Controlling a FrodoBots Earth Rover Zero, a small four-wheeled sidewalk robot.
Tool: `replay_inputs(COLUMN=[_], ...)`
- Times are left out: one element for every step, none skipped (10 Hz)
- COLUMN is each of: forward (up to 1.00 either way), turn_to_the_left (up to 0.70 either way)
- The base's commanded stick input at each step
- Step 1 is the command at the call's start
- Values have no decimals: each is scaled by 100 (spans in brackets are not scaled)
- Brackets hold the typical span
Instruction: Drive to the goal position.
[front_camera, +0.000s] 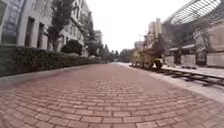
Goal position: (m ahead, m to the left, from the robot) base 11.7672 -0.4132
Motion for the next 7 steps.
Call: replay_inputs(forward=[70,70,70,70,70,70,70], turn_to_the_left=[0,0,0,0,0,0,0])
